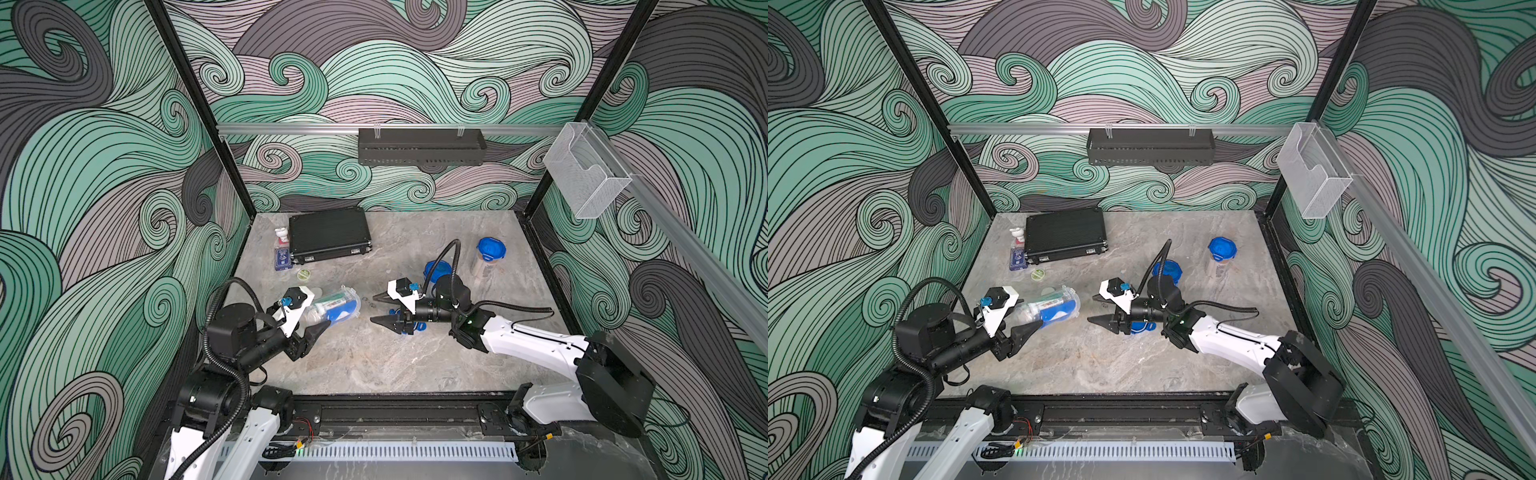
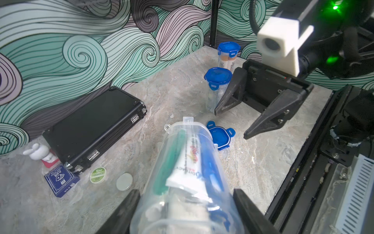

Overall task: Take out toiletry kits
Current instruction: 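Pour the toiletry kits out of the container.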

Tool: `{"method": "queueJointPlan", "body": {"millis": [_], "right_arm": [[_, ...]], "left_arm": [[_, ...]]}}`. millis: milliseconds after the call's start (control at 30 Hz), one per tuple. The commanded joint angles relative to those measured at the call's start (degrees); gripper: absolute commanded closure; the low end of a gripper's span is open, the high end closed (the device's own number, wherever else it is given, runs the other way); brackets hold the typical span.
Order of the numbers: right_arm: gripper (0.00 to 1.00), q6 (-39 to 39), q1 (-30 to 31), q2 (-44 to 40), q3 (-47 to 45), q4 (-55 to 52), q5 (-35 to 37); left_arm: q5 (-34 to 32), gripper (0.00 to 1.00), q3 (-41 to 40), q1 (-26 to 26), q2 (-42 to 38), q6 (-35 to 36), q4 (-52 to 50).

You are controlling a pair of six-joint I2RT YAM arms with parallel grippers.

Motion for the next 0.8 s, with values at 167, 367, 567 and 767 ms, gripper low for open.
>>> {"method": "queueJointPlan", "body": {"millis": [167,367,567,767], "right_arm": [[0.5,-10.9,0.3,0.5,0.5,-0.5,-6.8],[0.49,-11.0,0.2,-9.6,-2.3,-5.1,-6.8],[0.49,-8.7,-0.3,-26.9,-11.1,-7.2,-1.6],[0.52,-8.6,-0.9,-33.9,-16.3,-6.1,4.3]], "left_arm": [[6.3,0.85,2.9,-0.1,-2.6,3.0,3.8],[12.5,0.83,5.8,-1.1,-3.3,-7.2,8.7],[20.6,0.88,5.2,-1.1,1.6,-16.4,17.1],[32.9,0.89,5.8,-1.0,10.5,-22.8,24.9]]}}
